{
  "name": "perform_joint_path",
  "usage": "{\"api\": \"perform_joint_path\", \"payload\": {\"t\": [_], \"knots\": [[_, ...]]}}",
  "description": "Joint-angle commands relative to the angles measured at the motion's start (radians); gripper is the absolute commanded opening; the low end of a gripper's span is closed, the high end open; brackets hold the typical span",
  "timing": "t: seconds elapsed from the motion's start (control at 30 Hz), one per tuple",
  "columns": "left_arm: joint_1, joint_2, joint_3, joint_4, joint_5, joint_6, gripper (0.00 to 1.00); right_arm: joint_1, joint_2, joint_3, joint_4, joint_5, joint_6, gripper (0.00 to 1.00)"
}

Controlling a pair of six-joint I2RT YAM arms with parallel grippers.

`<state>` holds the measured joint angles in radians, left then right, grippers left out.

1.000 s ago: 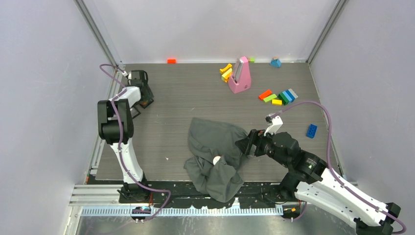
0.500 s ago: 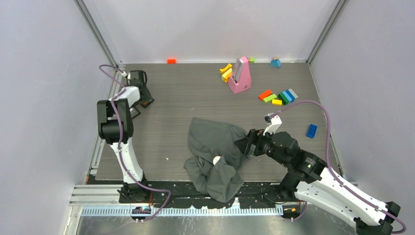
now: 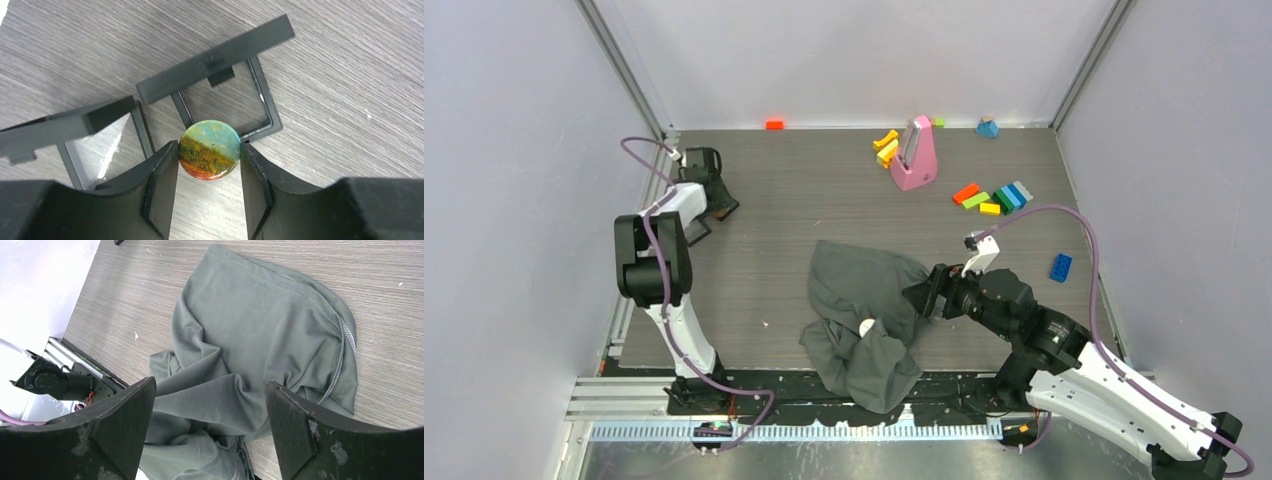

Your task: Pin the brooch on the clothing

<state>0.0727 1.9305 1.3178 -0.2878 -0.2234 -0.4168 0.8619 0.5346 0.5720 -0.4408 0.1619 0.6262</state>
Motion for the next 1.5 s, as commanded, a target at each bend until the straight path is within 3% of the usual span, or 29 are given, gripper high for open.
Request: {"api": "perform_joint_path", "payload": {"t": [0.0,0.17,0.3,0.67,1.0,1.27,1.47], "knots": [[0.004,-0.114,-0.044,0.045,0.03,-0.02,0.42,-0.001,-0.012,0.0,0.063,-0.005,-0.008,0.85],[-0.007,-0.202,-0.136,0.056,0.101,-0.073,0.41,-0.001,-0.014,-0.001,0.072,-0.011,-0.003,0.85],[-0.079,-0.313,-0.226,0.039,0.133,-0.096,0.41,-0.001,0.001,0.017,0.071,-0.019,0.002,0.85],[-0.435,-0.678,-0.476,0.02,0.232,-0.151,0.41,-0.027,0.074,0.088,0.019,-0.029,0.1,0.84],[-0.777,-0.976,-0.769,0.279,0.205,-0.109,0.41,-0.039,0.12,0.093,0.02,-0.102,0.323,0.74],[-0.888,-1.061,-0.842,0.405,0.289,-0.008,0.41,-0.038,0.238,0.061,0.2,-0.272,0.456,0.6],[-0.912,-1.105,-0.847,0.41,0.336,0.031,0.4,-0.014,0.344,0.097,0.27,-0.287,0.466,0.57]]}}
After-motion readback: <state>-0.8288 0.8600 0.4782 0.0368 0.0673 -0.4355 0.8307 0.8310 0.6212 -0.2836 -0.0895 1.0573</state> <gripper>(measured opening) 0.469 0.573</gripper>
